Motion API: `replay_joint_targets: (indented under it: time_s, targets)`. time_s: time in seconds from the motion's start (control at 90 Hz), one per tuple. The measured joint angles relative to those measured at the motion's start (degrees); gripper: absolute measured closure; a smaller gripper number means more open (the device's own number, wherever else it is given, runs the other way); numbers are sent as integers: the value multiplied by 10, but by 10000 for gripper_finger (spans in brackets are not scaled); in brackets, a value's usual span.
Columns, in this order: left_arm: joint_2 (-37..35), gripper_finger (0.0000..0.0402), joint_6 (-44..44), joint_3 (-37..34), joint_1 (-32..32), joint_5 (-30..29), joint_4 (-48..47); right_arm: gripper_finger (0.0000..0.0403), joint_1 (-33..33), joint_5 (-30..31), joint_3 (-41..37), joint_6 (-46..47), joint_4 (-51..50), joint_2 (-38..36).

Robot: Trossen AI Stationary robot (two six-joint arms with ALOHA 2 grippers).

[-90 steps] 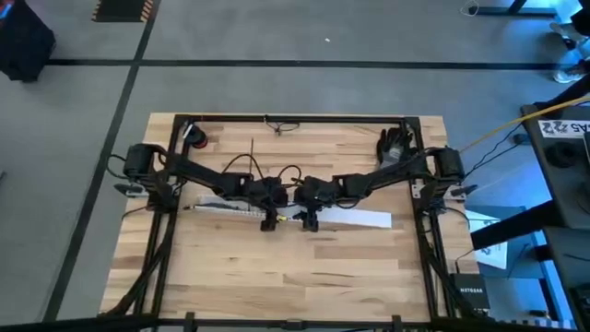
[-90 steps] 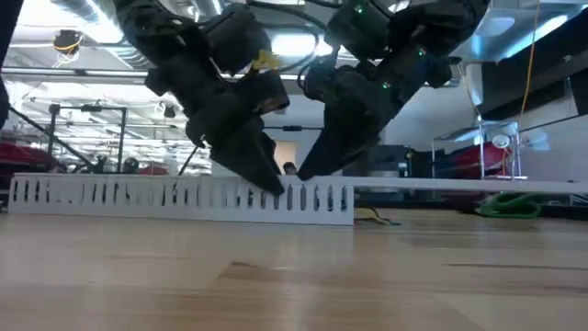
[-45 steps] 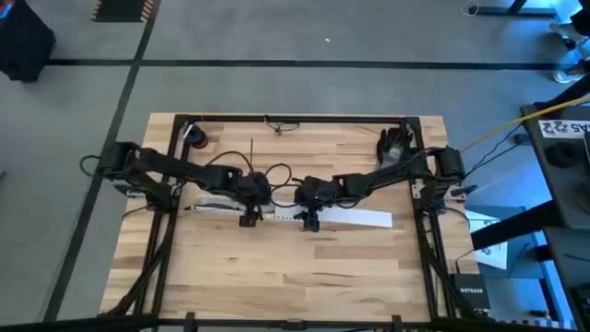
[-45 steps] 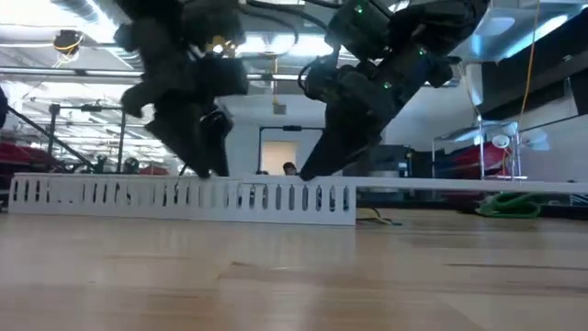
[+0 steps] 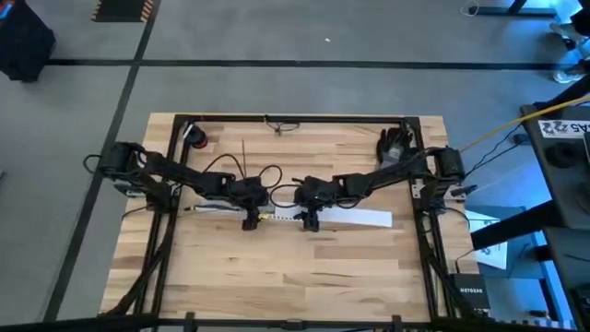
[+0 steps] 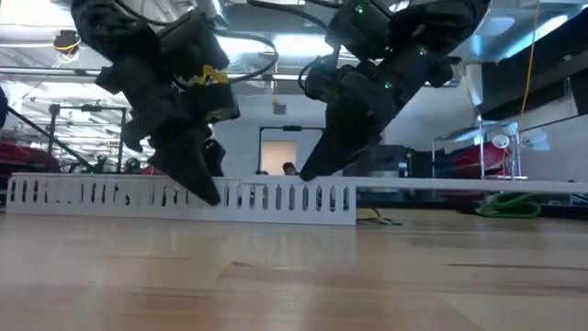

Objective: Ziptie cables
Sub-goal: Close the cable duct

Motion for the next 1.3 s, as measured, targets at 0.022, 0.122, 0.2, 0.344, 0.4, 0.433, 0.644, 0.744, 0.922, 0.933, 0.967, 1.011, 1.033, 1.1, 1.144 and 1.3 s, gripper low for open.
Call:
replay_joint_targets:
  time_s: [0.022,0.122,0.2,0.344,0.4,0.433,0.644,0.744,0.922,0.933,0.967,1.011,1.033,1.1,1.144,1.3]
  targets:
    - [3,183,0,0,0,3,6,178,0,-1,0,0,1,0]
    - [17,206,-4,1,-3,15,41,178,0,-8,-1,2,18,2]
    - [24,212,-6,1,-4,20,62,178,0,-13,-2,12,37,3]
    - [28,207,-10,-2,-4,22,88,178,0,-14,-2,19,50,11]
    - [28,202,-12,-3,-4,23,99,178,0,-15,-2,29,52,16]
    - [28,198,-11,-3,-5,22,101,178,0,-18,-2,32,58,20]
    - [29,157,-15,7,-2,24,69,178,0,-24,1,37,59,25]
    - [25,130,-23,28,-2,31,13,179,0,-23,2,42,64,27]
    - [-12,111,-19,90,-1,36,-149,179,0,-22,2,42,62,27]
    - [-15,111,-16,93,-1,36,-160,179,0,-22,2,42,62,27]
    - [-24,110,-10,102,-1,35,-192,179,0,-23,2,41,62,27]
    - [-37,110,-4,107,-3,31,-225,179,0,-23,2,41,61,27]
    - [-45,110,-2,108,-4,27,-237,179,0,-23,2,40,61,27]
    - [-74,110,0,109,-4,21,-261,179,0,-23,2,40,60,27]
    - [-93,110,2,107,-4,11,-272,179,0,-22,2,39,60,27]
    - [-106,109,9,74,-4,-7,-292,178,0,-23,2,38,59,27]
